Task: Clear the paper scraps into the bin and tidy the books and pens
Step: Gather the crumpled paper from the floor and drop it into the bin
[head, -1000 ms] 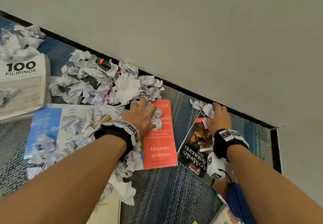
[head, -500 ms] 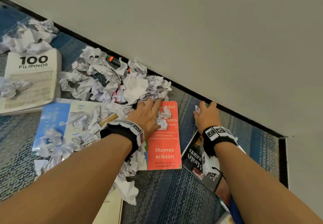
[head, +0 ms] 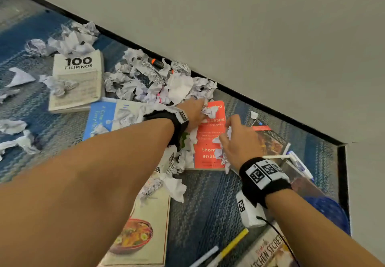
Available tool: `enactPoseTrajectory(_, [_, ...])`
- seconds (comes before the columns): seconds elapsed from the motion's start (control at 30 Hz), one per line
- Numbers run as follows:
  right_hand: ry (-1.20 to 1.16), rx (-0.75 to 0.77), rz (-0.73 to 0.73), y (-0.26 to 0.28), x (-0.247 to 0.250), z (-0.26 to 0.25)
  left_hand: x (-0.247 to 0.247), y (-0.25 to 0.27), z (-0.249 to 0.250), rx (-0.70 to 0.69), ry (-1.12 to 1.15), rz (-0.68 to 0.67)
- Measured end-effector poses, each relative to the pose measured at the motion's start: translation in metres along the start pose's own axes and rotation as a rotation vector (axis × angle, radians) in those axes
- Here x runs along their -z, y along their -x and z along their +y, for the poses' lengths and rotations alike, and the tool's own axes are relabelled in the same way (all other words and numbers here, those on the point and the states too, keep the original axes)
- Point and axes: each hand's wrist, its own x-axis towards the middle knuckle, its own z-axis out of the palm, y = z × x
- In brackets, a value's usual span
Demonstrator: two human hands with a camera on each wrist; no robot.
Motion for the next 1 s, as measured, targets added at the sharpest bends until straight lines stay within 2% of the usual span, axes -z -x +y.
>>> enactPoseTrajectory(0.13, [-0.006, 0.244, -0.103, 0.029, -0.029, -0.045, 0.032, 0.039, -0.006, -0.045, 0.064, 0.141])
enactPoseTrajectory(0.23, [0.261, 0.352, -0.315, 0.044, -0.058, -0.065, 0.067, 0.078, -0.019, -0.066, -0.058, 0.169])
enactPoseTrajectory(0.33, [0.475, 0.426, -0.502, 0.043, -0.072, -0.070, 0.105, 0.118, -0.037, -0.077, -0.255, 0.131])
enactPoseTrajectory(0.5, [0.567, 0.522, -0.646, 0.029, -0.054, -0.087, 0.147, 0.176, -0.055, -0.034, -0.491, -0.047])
enactPoseTrajectory(0.6, [0.437, 0.437, -0.677, 0.024, -0.034, -0.101, 0.159, 0.178, -0.052, -0.067, -0.497, -0.015])
enactPoseTrajectory(0.7, [0.293, 0.292, -0.593, 0.017, -0.007, -0.107, 0.158, 0.158, -0.046, -0.123, -0.494, -0.010])
enactPoseTrajectory(0.8, [0.247, 0.126, -0.456, 0.022, 0.033, -0.105, 0.145, 0.137, -0.032, -0.173, -0.422, -0.016])
enactPoseTrajectory(0.9, [0.216, -0.067, -0.304, 0.049, 0.071, -0.093, 0.120, 0.129, -0.004, -0.289, -0.249, -0.007])
enactPoseTrajectory(1.0, [0.318, -0.199, -0.197, 0.105, 0.098, -0.083, 0.090, 0.138, 0.035, -0.512, -0.214, -0.104])
